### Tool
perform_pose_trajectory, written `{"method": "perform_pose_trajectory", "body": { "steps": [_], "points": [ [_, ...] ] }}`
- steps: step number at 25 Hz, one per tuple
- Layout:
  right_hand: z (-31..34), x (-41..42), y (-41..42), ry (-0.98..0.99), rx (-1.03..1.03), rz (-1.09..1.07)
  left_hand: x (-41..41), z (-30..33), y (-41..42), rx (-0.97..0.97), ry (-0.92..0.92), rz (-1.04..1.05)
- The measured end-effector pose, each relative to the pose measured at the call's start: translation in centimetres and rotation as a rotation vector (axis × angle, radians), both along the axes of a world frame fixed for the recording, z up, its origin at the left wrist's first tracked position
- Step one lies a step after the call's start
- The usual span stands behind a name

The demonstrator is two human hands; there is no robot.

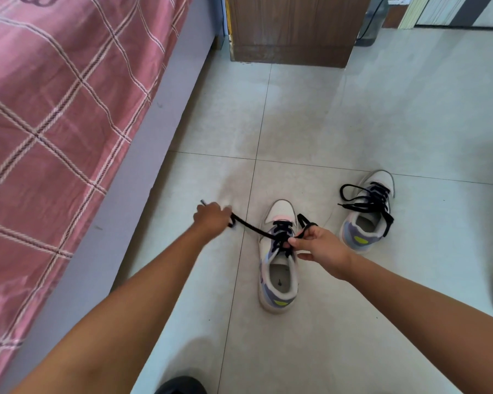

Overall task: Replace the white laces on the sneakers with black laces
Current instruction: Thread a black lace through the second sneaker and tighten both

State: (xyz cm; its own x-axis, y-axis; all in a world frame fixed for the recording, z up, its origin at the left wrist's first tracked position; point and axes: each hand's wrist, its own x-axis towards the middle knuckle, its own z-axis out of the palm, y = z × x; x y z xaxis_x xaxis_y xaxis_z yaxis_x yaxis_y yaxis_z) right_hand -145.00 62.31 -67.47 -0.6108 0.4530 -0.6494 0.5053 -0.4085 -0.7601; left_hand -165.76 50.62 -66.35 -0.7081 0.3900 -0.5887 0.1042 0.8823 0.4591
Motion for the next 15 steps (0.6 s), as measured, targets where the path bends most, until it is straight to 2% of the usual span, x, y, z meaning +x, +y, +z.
{"method": "perform_pose_trajectory", "body": {
  "steps": [1,2,4,6,9,11,13,15],
  "points": [
    [0.0,-0.1,-0.1,0.002,0.007,0.004,1.5,-0.2,0.3,-0.033,0.035,-0.137],
    [0.0,-0.1,-0.2,0.006,0.013,0.004,3.1,-0.3,0.6,0.016,-0.052,-0.175],
    [0.0,-0.4,-0.7,0.028,0.016,-0.007,5.9,0.1,1.2,0.075,-0.378,-0.115],
    [0.1,-0.5,-1.0,0.047,0.024,-0.010,7.3,0.3,1.8,0.144,-0.531,-0.004],
    [-0.1,-0.6,-1.2,0.069,0.010,-0.045,8.1,0.1,2.2,0.324,-0.602,0.136],
    [-0.7,-0.2,-1.2,0.063,-0.020,-0.149,8.6,-0.4,2.0,0.414,-0.647,0.300],
    [-1.3,0.7,-1.3,0.025,-0.062,-0.269,8.9,-0.9,1.2,0.442,-0.687,0.495],
    [-1.7,1.8,-1.2,-0.032,-0.059,-0.284,8.8,-1.5,0.2,0.408,-0.694,0.590]
  ]
}}
